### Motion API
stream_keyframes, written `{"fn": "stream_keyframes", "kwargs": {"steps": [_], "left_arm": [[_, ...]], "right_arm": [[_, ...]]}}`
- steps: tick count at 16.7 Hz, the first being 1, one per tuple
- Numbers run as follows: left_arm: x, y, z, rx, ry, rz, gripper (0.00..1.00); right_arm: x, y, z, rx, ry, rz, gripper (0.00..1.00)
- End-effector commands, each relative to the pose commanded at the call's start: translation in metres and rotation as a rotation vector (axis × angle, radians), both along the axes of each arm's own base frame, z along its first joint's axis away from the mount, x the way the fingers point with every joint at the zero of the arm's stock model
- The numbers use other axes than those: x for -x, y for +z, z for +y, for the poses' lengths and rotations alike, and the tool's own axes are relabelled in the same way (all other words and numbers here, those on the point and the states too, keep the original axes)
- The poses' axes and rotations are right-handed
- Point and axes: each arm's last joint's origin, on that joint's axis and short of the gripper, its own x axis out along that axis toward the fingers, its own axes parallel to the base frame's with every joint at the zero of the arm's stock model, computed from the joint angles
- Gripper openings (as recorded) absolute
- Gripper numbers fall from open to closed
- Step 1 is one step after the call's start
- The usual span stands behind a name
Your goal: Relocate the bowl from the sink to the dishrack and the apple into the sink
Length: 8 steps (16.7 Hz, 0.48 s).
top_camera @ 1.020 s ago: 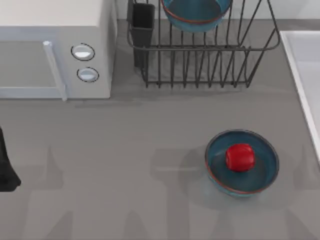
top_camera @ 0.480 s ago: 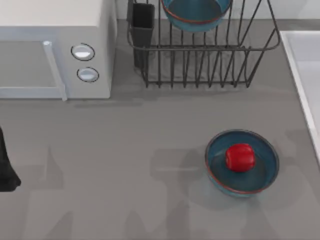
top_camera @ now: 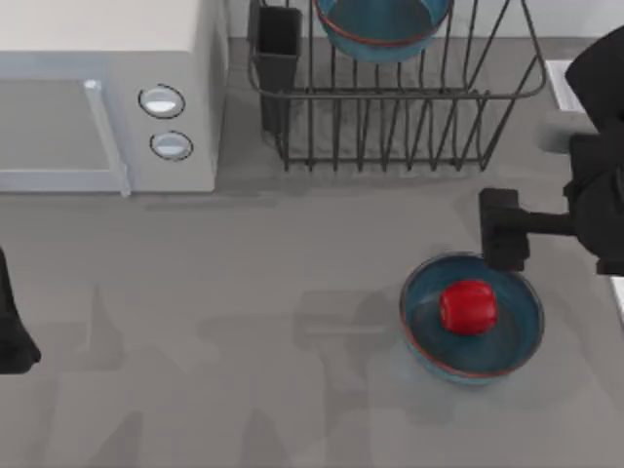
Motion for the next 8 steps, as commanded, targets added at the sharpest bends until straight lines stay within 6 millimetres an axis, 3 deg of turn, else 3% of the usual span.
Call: {"fn": "stream_keyframes", "kwargs": {"steps": [4,8], "left_arm": [[0.0,0.0,0.0,0.0,0.0,0.0,1.0],[0.0,0.0,0.0,0.0,0.0,0.0,1.0]], "right_arm": [[-0.029,-0.025,0.043,0.093,0.001,0.211,1.0],[-0.037,-0.038,0.062,0.138,-0.001,0.289,1.0]]}}
